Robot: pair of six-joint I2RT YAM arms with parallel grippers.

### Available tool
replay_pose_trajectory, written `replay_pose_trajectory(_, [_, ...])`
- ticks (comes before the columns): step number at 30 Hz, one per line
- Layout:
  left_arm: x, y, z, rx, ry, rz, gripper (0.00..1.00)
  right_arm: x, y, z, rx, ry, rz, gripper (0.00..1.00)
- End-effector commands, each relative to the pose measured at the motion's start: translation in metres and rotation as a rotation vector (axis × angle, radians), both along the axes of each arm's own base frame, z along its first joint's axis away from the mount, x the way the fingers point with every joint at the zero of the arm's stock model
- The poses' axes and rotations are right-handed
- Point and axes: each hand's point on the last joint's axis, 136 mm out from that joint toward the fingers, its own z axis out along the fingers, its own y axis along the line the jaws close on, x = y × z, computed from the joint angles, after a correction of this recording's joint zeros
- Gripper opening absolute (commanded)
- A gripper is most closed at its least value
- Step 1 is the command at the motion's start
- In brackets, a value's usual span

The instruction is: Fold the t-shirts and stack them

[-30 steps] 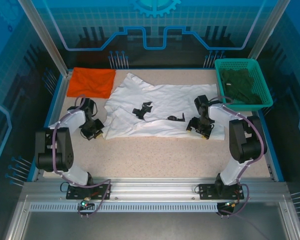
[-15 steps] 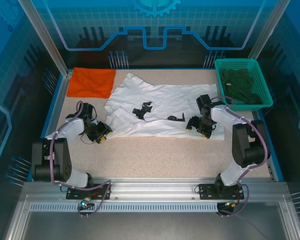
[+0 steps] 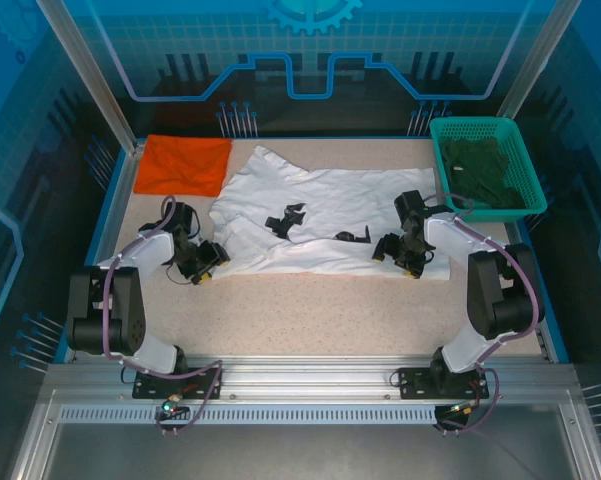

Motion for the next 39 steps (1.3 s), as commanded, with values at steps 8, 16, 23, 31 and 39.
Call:
replay_pose_trajectory(8, [0.011, 0.011, -0.002, 0.121, -0.041, -0.061, 0.52, -0.002, -0.004, 0.004, 0.024, -0.01, -0.007, 0.77])
replay_pose_trajectory(16, [0.007, 0.003, -0.01, 0.103, -0.032, -0.093, 0.47, -0.003, -0.006, 0.004, 0.023, -0.015, -0.015, 0.77])
replay_pose_trajectory(23, [0.007, 0.0, -0.024, 0.097, 0.008, -0.098, 0.33, -0.008, -0.013, 0.005, 0.016, -0.017, -0.035, 0.77])
replay_pose_trajectory(31, [0.003, 0.01, -0.015, 0.148, 0.01, -0.083, 0.0, -0.01, -0.027, 0.003, -0.005, -0.001, -0.064, 0.78])
replay_pose_trajectory(39, [-0.01, 0.046, -0.004, 0.262, 0.034, 0.006, 0.0, -0.01, -0.049, -0.005, -0.038, 0.027, -0.124, 0.78])
